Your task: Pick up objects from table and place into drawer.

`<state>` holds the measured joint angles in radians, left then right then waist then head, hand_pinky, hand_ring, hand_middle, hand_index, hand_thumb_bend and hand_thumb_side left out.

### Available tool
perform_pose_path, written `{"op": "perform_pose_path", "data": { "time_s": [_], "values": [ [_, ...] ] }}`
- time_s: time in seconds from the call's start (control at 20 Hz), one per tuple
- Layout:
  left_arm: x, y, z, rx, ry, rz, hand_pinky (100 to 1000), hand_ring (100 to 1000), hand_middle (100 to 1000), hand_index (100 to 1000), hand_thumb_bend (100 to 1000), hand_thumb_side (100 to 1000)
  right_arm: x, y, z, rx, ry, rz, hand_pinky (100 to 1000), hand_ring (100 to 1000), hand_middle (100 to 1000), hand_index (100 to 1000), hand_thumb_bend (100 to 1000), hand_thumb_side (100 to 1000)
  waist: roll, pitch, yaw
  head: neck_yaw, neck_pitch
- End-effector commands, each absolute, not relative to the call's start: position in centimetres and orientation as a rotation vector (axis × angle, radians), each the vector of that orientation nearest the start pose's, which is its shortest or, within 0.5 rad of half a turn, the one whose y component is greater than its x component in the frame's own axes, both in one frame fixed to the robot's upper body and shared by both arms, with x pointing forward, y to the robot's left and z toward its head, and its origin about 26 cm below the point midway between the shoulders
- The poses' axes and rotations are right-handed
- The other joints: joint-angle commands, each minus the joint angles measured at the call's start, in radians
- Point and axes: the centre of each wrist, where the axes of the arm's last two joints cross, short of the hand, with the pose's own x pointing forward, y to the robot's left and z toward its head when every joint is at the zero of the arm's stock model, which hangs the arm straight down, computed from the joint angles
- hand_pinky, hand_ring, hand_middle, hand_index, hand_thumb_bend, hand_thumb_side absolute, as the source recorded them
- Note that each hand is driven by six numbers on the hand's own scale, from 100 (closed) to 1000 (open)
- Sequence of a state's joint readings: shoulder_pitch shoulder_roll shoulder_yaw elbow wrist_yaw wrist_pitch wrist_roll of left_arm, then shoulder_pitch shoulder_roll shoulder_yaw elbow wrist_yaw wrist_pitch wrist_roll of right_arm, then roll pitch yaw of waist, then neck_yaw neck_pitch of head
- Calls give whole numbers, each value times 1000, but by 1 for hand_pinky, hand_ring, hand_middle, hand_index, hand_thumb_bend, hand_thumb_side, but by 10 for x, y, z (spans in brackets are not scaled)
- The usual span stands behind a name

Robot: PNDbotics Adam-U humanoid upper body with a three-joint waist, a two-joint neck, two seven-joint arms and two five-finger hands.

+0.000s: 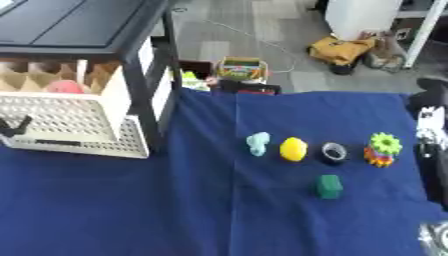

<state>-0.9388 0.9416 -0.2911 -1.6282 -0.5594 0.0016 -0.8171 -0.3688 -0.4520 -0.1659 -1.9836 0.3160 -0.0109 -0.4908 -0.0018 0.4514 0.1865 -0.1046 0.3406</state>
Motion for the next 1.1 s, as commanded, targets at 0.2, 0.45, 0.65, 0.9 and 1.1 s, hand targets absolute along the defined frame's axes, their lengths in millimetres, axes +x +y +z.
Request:
{"op": "perform_pose_path", "data": {
  "time_s": [0.2,0.45,0.65,0.9,1.1],
  "values": [
    [341,294,387,1101,-1307,-1789,100,100,100,822,140,373,297,-313,255,1369,3326,90,592,590,554,739,100,912,3,-22,2,5,-14],
    [337,296,385,1109,-1297,-1785,100,100,100,820,145,372,297,-313,255,1367,3325,92,592,590,554,740,100,913,2,-21,1,7,-14],
    [333,296,385,1119,-1297,-1792,100,100,100,821,151,364,298,-313,255,1367,3325,94,592,590,553,740,100,912,1,-21,2,8,-15],
    [328,296,384,1119,-1299,-1794,100,100,100,819,151,366,298,-313,255,1367,3325,99,592,591,553,740,100,912,0,-21,2,9,-15],
    [325,294,382,1122,-1288,-1809,100,100,100,817,162,368,298,-312,256,1363,3326,101,593,591,553,740,100,912,-1,-21,3,12,-17]
  ]
}}
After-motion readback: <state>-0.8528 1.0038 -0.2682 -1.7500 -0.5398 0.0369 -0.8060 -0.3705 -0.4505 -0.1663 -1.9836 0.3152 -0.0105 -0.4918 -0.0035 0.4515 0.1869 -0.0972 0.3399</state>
